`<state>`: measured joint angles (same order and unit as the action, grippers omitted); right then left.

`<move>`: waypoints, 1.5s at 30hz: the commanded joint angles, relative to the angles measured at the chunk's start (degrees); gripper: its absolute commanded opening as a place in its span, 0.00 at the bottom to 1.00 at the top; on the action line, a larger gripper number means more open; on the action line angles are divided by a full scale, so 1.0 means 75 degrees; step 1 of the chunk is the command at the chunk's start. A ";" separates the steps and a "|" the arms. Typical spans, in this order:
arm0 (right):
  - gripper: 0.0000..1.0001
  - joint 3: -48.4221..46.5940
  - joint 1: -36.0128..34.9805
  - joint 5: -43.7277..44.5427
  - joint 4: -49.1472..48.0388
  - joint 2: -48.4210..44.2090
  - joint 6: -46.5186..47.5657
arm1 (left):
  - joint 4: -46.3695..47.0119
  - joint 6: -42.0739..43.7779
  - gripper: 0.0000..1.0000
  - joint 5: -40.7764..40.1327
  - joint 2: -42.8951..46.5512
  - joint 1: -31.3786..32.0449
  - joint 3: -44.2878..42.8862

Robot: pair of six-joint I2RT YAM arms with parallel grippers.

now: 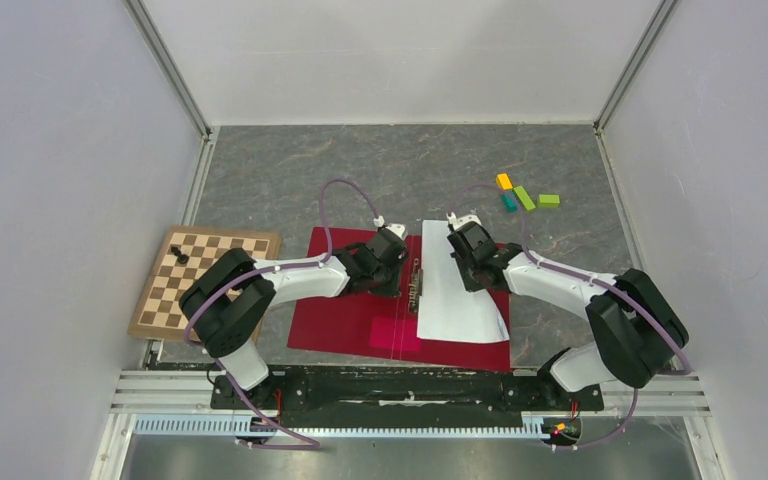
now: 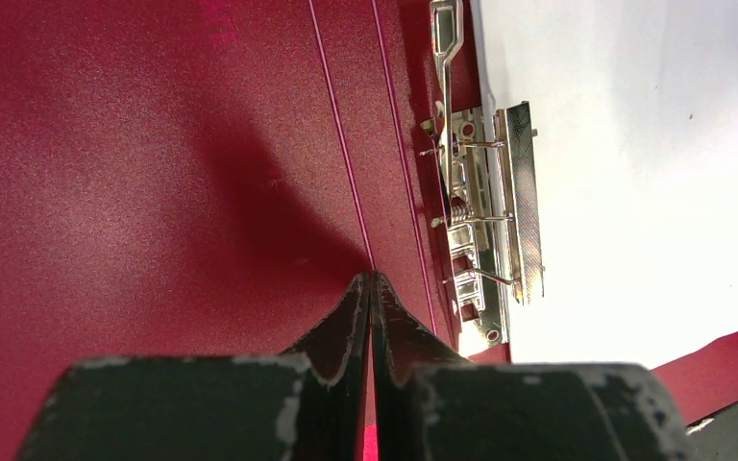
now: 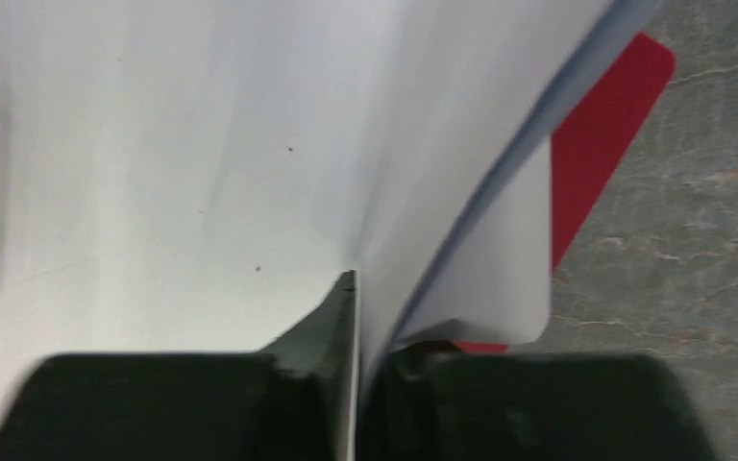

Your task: Put the files into the folder

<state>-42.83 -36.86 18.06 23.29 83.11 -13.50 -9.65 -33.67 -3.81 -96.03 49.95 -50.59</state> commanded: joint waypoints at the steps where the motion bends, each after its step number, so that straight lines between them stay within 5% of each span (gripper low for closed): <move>1: 0.20 -0.0112 0.0005 -0.0585 -0.0466 -0.0160 0.0006 | 0.0100 -0.0155 0.08 0.0133 -0.0127 -0.0018 -0.0086; 3: 0.44 0.0108 0.0041 -0.0556 -0.0553 -0.0445 0.0042 | 0.0080 -0.0146 0.08 0.0164 -0.0129 -0.0016 -0.0121; 6: 0.61 0.0577 0.0368 -0.0821 -0.0778 -0.0922 0.0058 | 0.0050 -0.0110 0.08 0.0175 -0.0115 -0.0022 -0.0144; 19: 0.85 0.2724 0.2267 -0.3390 -0.2718 -0.2480 -0.0501 | -0.0210 0.0059 0.07 0.0250 -0.0208 -0.0027 -0.0421; 28: 0.83 0.4147 0.4346 -0.5633 -0.4282 -0.3020 -0.1212 | -0.0277 0.0036 0.07 0.0299 -0.0228 -0.0074 -0.0480; 35: 0.71 0.4596 0.4867 -0.6333 -0.4771 -0.3038 -0.1683 | -0.0319 -0.0015 0.07 0.0285 -0.0220 -0.0110 -0.0524; 40: 0.55 0.4692 0.5240 -0.6214 -0.4536 -0.3202 -0.1744 | -0.0325 -0.0055 0.06 0.0283 -0.0213 -0.0127 -0.0526; 45: 0.28 0.4379 0.5255 -0.5661 -0.3796 -0.3262 -0.1245 | -0.0331 -0.0057 0.06 0.0278 -0.0203 -0.0121 -0.0521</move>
<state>-8.86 2.42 -27.22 -11.84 59.02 -25.47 -11.94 -33.65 -2.35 -97.25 49.30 -52.82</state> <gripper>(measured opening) 0.364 0.066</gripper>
